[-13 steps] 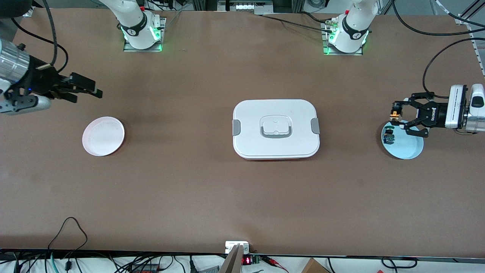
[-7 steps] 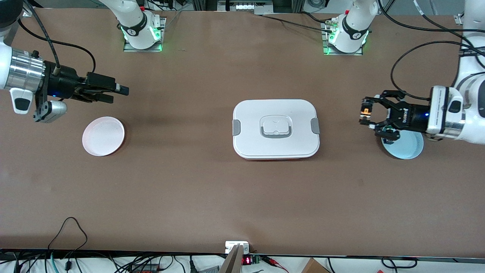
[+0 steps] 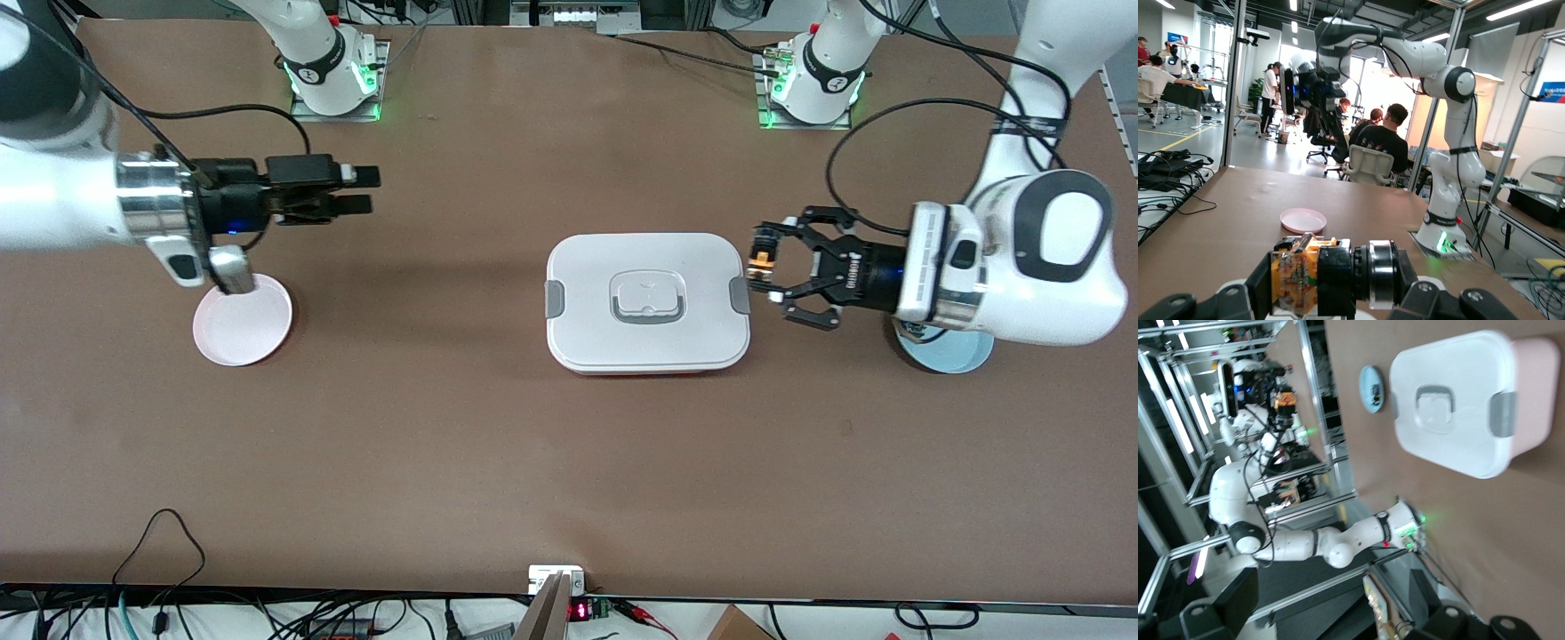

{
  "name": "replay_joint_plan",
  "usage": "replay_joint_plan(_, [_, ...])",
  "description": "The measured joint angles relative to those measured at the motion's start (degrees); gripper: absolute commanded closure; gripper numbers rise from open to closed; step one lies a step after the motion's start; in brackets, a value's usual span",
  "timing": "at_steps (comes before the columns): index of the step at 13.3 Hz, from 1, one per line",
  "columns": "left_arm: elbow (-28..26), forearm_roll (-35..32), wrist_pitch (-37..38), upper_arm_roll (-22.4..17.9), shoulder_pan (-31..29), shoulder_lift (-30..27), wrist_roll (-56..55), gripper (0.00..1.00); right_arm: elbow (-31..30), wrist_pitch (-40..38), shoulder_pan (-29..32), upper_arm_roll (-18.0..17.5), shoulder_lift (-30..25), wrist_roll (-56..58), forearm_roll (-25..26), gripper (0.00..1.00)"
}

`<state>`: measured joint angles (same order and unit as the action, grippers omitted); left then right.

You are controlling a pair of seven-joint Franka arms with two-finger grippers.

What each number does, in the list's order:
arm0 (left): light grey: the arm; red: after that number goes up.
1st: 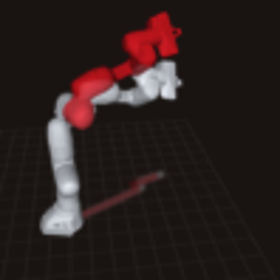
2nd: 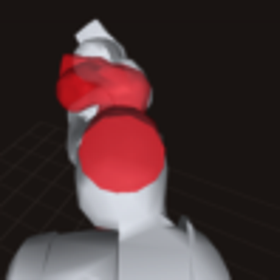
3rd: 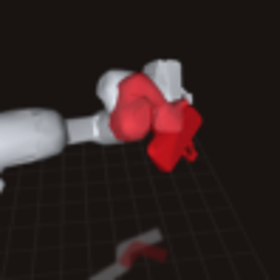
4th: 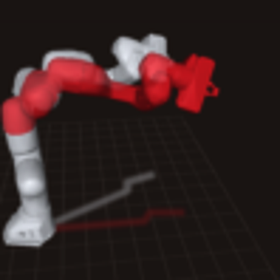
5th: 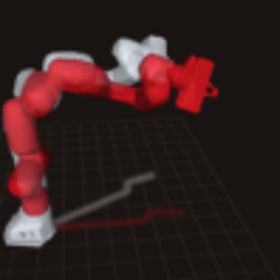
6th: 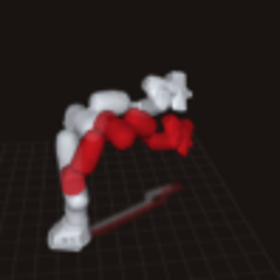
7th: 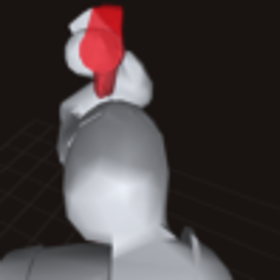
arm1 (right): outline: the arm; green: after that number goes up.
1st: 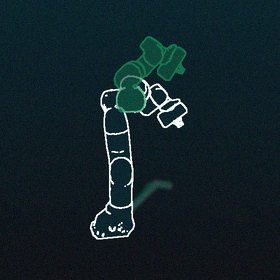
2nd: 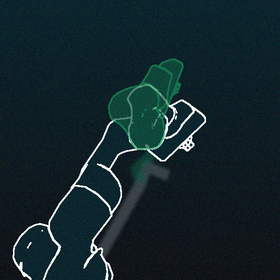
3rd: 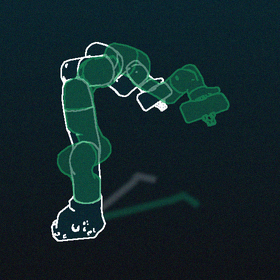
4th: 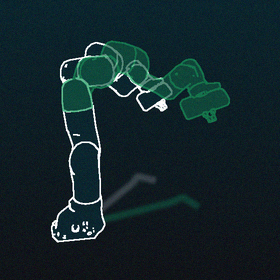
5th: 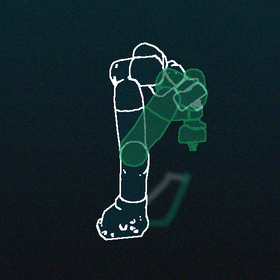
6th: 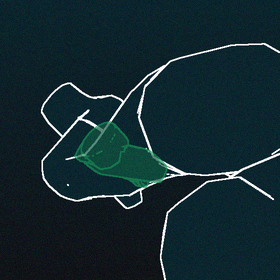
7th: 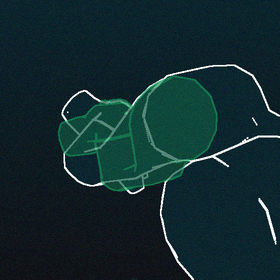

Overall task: Transfer orange switch to right arm and place
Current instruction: 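Carry the switch toward the right gripper while the right gripper approaches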

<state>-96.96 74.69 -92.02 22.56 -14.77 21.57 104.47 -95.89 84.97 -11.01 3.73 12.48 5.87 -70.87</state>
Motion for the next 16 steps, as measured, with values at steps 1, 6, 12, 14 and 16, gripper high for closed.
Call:
replay_joint_plan(1, [-1.91, 2.22, -3.22, 2.36, 0.09, -1.24, -0.79, 1.0, -0.3, -0.12, -0.59, 0.0, 1.46, 1.45, -2.82, 0.0])
replay_joint_plan(6, [-8.28, 4.57, -7.78, 4.94, -0.15, -8.51, -1.67, 1.0, -0.46, 1.56, -3.83, 0.0, 5.18, 2.57, -13.55, 0.0])
replay_joint_plan(12, [-18.78, 14.93, -8.14, 4.94, -0.32, -18.29, 0.84, 1.0, -0.69, 17.81, -14.77, -0.11, 7.47, 2.56, -29.1, 0.0])
replay_joint_plan(14, [-19.16, 15.69, -8.21, 4.94, -0.32, -18.49, 1.23, 0.99, -0.68, 20.24, -17.67, -0.13, 7.89, 2.57, -35.27, 0.0])
replay_joint_plan(16, [-19.27, 15.88, -8.98, 5.25, -0.31, -18.49, 1.46, 0.99, -0.68, 23.39, -20.51, -0.15, 8.24, 2.85, -38.95, 0.0])
